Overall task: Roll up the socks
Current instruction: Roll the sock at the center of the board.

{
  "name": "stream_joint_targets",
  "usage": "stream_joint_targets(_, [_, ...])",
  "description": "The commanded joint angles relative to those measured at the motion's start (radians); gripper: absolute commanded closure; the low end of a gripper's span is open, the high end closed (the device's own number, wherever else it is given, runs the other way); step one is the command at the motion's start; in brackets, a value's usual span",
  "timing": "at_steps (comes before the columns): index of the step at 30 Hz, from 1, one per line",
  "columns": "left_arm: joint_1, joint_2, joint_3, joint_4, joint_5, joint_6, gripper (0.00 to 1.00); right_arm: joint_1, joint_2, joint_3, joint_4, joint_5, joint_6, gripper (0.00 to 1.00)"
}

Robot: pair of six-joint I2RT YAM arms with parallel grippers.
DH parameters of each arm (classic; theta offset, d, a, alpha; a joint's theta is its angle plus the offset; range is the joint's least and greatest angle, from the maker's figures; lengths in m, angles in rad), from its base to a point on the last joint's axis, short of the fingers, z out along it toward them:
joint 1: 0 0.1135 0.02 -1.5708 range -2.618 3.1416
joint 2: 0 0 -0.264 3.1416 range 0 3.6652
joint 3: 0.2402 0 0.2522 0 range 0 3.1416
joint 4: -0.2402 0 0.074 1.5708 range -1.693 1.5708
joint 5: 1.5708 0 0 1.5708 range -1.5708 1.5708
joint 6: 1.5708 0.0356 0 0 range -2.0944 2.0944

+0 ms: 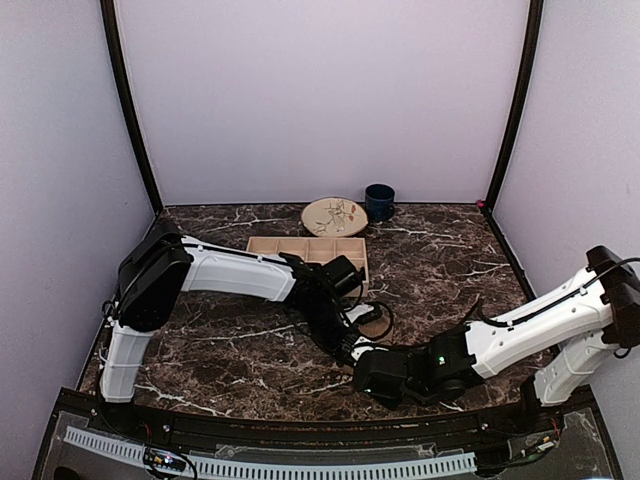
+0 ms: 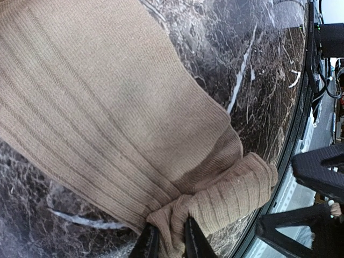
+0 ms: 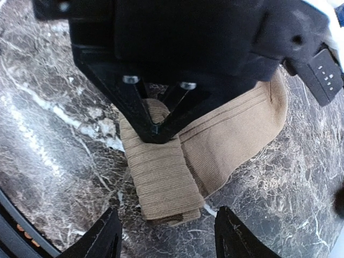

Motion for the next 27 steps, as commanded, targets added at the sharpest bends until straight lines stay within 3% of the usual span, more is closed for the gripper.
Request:
stream_joint_targets(1, [0.003, 0.053, -0.002, -0.127, 0.01, 0.023, 0.81, 0.005, 0.013, 0.017, 0.011, 0.046, -0.036, 0.42])
stream_joint_targets(27, [0.03, 0.075, 0.032, -0.164, 0.104, 0.039, 0.83, -0.034, 0.094, -0.013, 0.068, -0.022, -0.127, 0.42])
